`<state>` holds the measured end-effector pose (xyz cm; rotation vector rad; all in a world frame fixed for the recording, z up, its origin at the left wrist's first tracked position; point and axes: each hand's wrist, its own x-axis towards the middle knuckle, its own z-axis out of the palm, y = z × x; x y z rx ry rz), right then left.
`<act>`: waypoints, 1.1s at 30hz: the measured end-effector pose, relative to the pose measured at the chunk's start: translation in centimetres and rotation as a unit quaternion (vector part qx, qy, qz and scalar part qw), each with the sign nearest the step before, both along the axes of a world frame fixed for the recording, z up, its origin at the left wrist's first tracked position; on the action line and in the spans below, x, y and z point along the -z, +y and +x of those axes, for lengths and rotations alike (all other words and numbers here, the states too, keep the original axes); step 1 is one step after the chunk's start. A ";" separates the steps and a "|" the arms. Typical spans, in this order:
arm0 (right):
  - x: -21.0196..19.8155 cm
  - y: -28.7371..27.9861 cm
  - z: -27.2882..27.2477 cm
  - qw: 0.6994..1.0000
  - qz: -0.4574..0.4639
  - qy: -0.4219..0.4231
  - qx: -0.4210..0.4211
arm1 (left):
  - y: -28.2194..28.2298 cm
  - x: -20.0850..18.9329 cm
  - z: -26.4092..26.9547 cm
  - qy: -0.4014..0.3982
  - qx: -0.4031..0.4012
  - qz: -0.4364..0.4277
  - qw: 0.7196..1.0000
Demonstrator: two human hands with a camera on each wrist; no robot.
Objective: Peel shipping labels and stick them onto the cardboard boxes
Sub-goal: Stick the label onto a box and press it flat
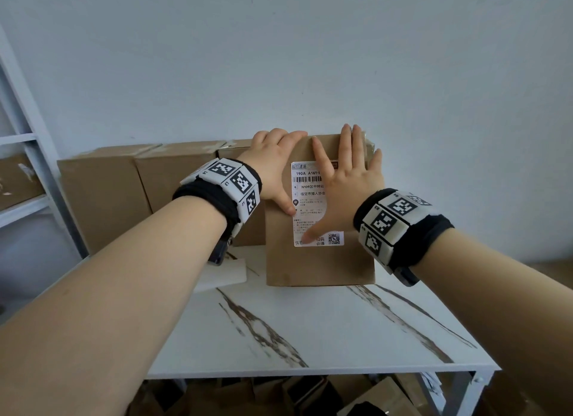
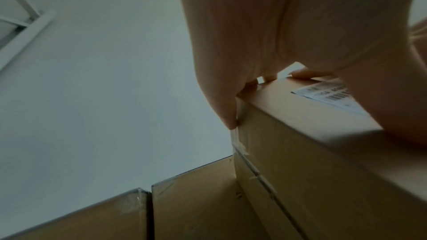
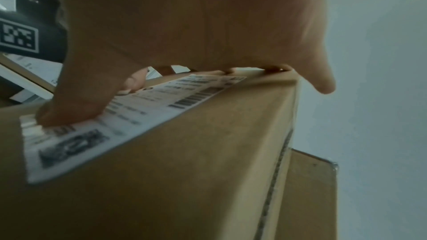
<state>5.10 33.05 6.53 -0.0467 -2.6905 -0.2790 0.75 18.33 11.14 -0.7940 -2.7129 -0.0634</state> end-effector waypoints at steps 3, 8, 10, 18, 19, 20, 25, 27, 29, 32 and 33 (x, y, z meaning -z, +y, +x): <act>0.3 -1.1 -0.1 1.000 -0.019 -0.006 0.002 | -0.3 0.0 -0.3 -0.004 0.010 0.010 1.000; 0.9 -2.0 0.2 1.000 -0.019 -0.017 0.005 | -0.4 0.0 -0.6 -0.004 0.014 0.015 1.000; 0.9 -1.9 0.5 1.000 -0.007 -0.029 0.006 | -0.4 0.0 -0.6 -0.005 0.015 0.014 1.000; -0.7 0.6 1.2 0.994 -0.092 -0.023 -0.049 | -0.5 -0.1 -0.4 -0.009 0.019 0.021 1.000; -1.0 0.8 1.1 0.992 -0.117 -0.013 -0.052 | -0.5 -0.2 -0.4 -0.010 0.019 0.021 1.000; -1.4 1.0 0.8 0.989 -0.140 -0.002 -0.052 | -0.5 -0.2 -0.5 -0.012 0.019 0.023 0.999; -2.5 1.8 -0.8 0.966 -0.250 0.040 -0.058 | -0.4 -0.4 -0.8 -0.016 0.027 0.046 0.998; -2.8 2.0 -0.9 0.955 -0.282 0.067 -0.070 | -0.4 -0.4 -1.1 -0.010 0.031 0.057 0.998; -3.0 2.2 -1.1 0.948 -0.297 0.083 -0.076 | -0.4 -0.4 -1.3 -0.010 0.036 0.075 0.996; -3.3 2.3 -1.4 0.943 -0.310 0.096 -0.079 | -0.3 -0.4 -1.8 -0.012 0.047 0.110 0.993; -3.4 2.4 -1.5 0.940 -0.316 0.099 -0.082 | -0.3 -0.4 -2.1 -0.012 0.052 0.121 0.991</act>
